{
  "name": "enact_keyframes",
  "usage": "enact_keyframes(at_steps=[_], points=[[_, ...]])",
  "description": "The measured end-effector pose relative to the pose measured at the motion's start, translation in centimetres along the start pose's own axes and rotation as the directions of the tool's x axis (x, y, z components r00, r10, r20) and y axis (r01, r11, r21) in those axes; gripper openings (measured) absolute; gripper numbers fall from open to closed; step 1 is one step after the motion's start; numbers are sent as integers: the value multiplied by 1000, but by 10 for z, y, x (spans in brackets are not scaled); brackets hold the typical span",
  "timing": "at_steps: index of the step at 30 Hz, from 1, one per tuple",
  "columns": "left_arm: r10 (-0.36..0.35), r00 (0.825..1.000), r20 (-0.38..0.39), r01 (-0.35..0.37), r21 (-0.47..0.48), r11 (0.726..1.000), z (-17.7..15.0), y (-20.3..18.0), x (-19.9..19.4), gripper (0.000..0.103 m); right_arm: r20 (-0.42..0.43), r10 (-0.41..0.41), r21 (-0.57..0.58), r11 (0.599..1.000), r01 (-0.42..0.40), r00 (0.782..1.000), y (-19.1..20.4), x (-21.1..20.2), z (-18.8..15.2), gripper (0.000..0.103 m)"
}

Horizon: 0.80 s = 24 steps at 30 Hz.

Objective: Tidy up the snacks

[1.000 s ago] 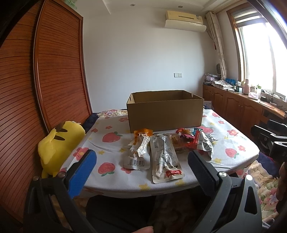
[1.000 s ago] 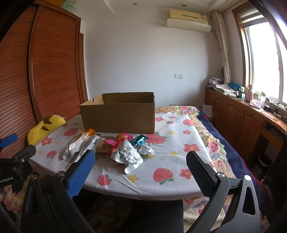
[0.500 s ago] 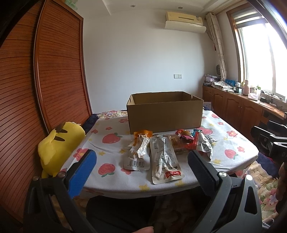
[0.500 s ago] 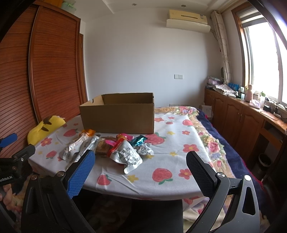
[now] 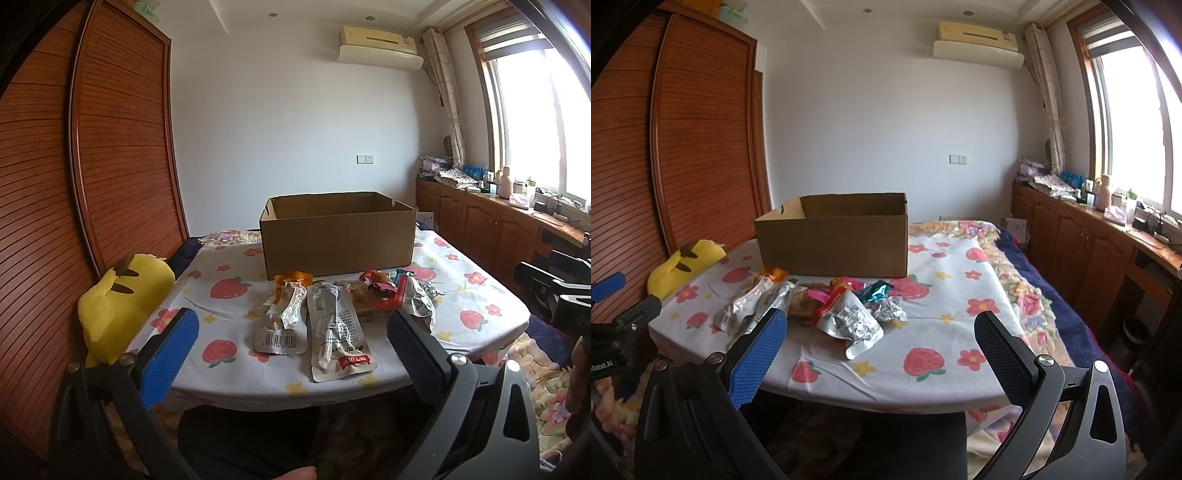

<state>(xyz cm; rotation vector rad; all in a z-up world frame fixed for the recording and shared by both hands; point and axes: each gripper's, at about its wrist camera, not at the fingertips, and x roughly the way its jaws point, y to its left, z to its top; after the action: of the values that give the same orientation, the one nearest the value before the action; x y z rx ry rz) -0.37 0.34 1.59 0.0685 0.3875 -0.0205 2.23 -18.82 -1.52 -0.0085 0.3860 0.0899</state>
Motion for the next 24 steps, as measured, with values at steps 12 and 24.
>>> enact_keyframes(at_steps=[12,24], points=[[-3,1000,1,3,3,1000,-1,-1,-1,103,4,-1,-2,1000,1,1000,-1,-4,3,103],[-23,999,-49,23,8,1000,-7,-3,19,103,-12,6,-13,1000,-6,1000,2,5,3,103]])
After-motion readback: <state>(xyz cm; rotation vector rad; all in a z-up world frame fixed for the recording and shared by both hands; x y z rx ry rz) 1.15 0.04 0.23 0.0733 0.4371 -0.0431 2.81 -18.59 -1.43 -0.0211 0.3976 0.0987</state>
